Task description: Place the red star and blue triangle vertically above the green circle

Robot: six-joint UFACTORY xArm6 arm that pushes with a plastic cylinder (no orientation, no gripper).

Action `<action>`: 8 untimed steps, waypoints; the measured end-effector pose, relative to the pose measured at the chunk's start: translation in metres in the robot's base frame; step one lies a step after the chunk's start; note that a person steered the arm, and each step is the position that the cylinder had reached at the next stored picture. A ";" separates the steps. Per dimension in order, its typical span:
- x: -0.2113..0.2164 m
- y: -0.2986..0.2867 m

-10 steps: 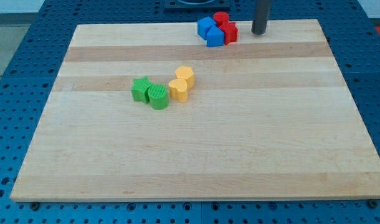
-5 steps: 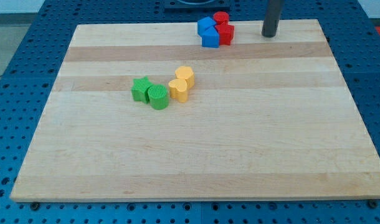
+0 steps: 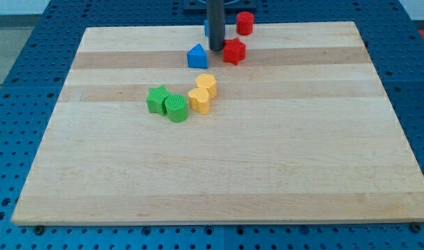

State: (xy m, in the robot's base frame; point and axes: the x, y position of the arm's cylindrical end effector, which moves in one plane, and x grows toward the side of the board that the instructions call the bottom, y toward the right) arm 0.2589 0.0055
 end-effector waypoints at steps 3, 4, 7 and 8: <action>0.009 0.096; 0.028 0.066; 0.066 -0.051; 0.058 -0.012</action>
